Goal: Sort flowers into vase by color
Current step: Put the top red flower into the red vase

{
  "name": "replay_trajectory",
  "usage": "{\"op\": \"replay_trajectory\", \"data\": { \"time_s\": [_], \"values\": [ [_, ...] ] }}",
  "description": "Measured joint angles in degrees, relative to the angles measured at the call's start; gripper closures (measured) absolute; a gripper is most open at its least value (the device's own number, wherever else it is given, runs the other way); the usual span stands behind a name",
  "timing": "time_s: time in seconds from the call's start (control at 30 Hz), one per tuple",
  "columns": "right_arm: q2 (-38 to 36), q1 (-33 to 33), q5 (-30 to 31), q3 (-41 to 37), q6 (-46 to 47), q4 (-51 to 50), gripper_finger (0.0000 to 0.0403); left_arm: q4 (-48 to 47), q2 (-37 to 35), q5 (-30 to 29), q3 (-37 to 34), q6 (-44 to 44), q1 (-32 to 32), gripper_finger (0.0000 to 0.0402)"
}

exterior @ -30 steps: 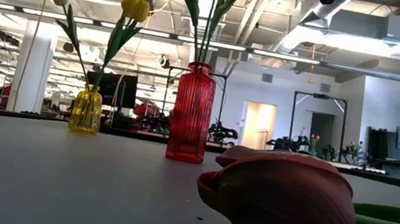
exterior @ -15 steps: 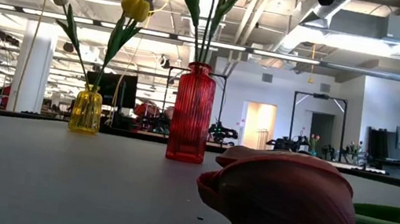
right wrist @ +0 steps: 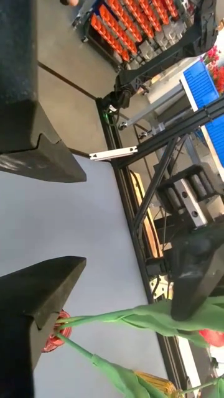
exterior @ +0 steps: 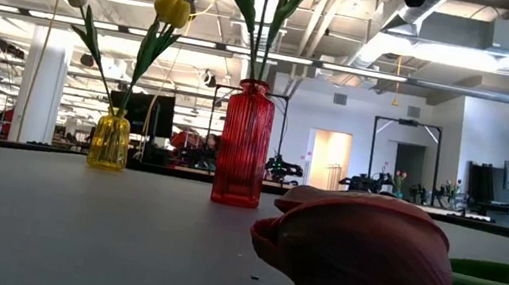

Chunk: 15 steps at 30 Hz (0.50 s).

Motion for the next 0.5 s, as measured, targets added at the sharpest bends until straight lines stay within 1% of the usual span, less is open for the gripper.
{"op": "replay_trajectory", "data": {
  "time_s": [0.2,0.37,0.5],
  "values": [
    [-0.01,0.0,0.0,0.0,0.02,0.0,0.0171,0.13,0.0,-0.48,0.0,-2.39,0.0,0.0401],
    [0.0,0.0,-0.02,0.0,0.0,-0.01,0.0171,4.68,0.02,-0.16,0.0,-1.28,-0.02,0.0401],
    [-0.01,0.0,-0.02,0.0,0.0,-0.02,0.0171,5.96,0.02,-0.2,0.0,-1.62,-0.02,0.0401]
  ]
}}
